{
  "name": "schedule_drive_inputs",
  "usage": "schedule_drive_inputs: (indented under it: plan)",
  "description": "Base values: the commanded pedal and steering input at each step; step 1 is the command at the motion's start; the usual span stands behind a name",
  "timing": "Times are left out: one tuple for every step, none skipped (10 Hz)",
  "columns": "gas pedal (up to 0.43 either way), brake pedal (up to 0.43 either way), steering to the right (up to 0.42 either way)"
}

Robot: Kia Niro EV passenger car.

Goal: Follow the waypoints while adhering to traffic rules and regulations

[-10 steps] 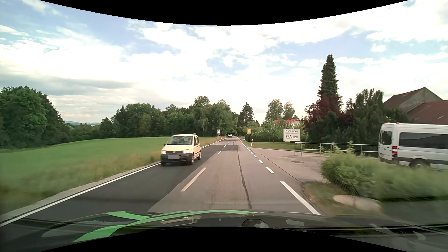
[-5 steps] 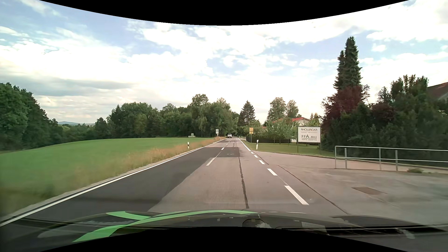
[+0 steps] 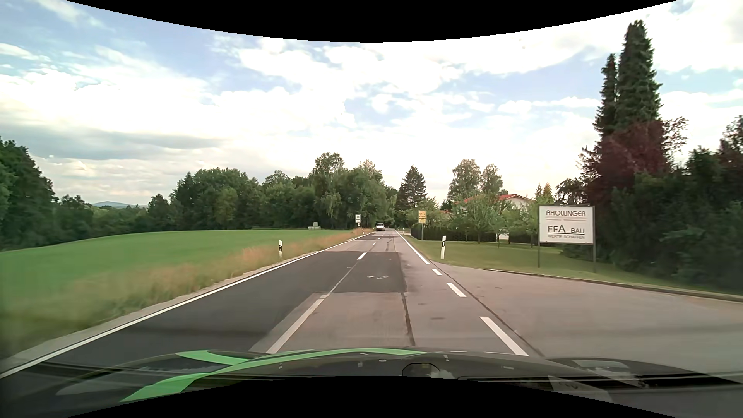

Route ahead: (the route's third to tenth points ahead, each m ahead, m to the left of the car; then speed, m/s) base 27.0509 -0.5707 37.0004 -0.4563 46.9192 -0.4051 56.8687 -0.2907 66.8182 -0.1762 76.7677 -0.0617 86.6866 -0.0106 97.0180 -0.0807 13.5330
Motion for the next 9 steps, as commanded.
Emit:
schedule_drive_inputs:
  plan:
    - [0.197,0.0,-0.002]
    - [0.197,0.0,-0.002]
    - [0.197,0.0,-0.002]
    - [0.197,0.0,-0.002]
    - [0.197,0.0,-0.002]
    - [0.189,0.0,-0.002]
    - [0.189,0.0,-0.002]
    - [0.189,0.0,-0.001]
    - [0.189,0.0,-0.001]
